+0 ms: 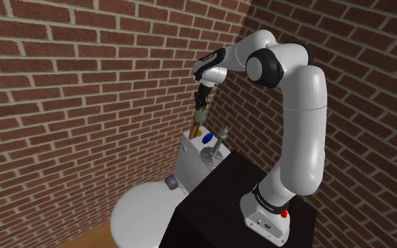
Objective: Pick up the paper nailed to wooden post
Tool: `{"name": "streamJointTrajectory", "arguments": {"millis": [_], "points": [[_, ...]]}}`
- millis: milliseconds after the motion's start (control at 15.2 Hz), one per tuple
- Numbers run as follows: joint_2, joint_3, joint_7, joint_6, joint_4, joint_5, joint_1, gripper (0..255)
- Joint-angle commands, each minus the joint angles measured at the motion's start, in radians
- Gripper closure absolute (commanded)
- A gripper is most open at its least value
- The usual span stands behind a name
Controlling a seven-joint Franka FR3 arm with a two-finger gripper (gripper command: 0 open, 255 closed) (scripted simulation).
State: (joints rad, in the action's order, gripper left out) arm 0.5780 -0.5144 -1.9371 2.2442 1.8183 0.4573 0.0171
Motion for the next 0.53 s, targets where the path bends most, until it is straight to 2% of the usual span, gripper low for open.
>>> {"name": "streamJointTrajectory", "arguments": {"millis": [0,462], "points": [[-0.018,-0.009,0.007,-0.020,-0.004,-0.012,0.004,255],[-0.075,-0.035,0.035,-0.084,-0.018,-0.052,0.021,255]]}}
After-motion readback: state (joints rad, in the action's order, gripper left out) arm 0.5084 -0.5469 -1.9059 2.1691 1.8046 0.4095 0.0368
